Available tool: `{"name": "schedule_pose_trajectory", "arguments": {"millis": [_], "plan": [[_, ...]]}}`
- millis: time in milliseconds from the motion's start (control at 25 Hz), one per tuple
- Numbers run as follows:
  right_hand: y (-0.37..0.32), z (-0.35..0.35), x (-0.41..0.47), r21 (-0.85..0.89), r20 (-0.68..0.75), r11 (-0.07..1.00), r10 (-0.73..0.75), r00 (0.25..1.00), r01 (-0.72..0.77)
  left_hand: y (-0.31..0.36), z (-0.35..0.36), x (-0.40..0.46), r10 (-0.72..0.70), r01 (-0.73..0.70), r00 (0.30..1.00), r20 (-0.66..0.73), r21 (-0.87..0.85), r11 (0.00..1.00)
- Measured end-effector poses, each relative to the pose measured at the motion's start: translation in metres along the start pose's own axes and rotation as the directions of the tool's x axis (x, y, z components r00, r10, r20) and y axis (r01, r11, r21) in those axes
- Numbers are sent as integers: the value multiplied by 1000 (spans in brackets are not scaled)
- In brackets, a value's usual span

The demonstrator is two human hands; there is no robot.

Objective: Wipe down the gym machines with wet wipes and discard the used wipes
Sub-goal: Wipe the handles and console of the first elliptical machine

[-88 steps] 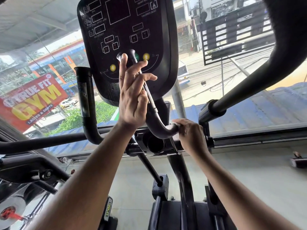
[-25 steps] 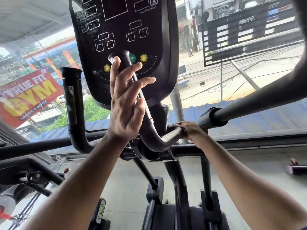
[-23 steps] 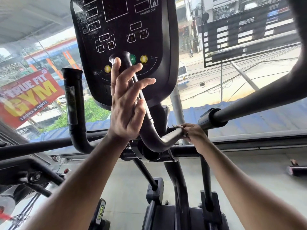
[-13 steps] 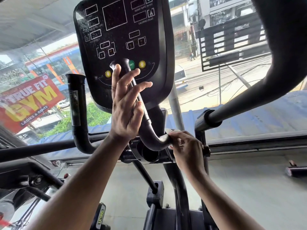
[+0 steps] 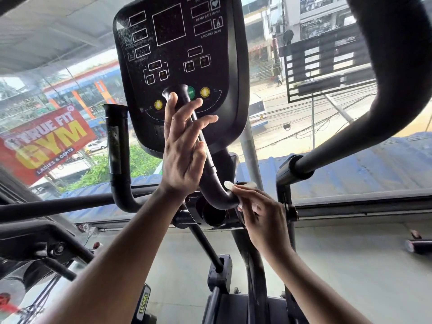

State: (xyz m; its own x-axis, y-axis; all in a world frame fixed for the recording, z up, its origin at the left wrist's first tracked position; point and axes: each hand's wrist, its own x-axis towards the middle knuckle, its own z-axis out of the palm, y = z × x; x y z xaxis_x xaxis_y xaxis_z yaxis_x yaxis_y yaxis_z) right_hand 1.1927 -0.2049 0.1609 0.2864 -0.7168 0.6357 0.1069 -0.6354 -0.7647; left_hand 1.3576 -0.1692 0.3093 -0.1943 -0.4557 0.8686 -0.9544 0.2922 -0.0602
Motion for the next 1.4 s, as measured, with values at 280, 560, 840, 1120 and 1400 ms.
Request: {"name": "schedule_pose_trajectory", "arguments": {"millis": [280, 560, 840, 1120, 1400], "plan": [[94, -4, 62, -430, 278, 901, 186, 942, -51, 0, 0, 0, 1, -1, 1000, -11, 12, 1000], [94, -8, 89, -504, 487, 862, 236, 841, 50, -10, 21, -96, -527, 505, 848, -48, -224, 833], [92, -2, 105, -595, 554, 794, 290, 781, 127, -59, 65, -130, -668, 634, 605, 433, 246, 733], [79, 18, 136, -661, 638, 729, 425, 642, 175, -113, 95, -148, -602, 508, 632, 489, 325, 798], [100, 26, 156, -686, 718, 659, 548, 428, 307, -109, 89, -150, -633, 535, 634, 445, 339, 774]]}}
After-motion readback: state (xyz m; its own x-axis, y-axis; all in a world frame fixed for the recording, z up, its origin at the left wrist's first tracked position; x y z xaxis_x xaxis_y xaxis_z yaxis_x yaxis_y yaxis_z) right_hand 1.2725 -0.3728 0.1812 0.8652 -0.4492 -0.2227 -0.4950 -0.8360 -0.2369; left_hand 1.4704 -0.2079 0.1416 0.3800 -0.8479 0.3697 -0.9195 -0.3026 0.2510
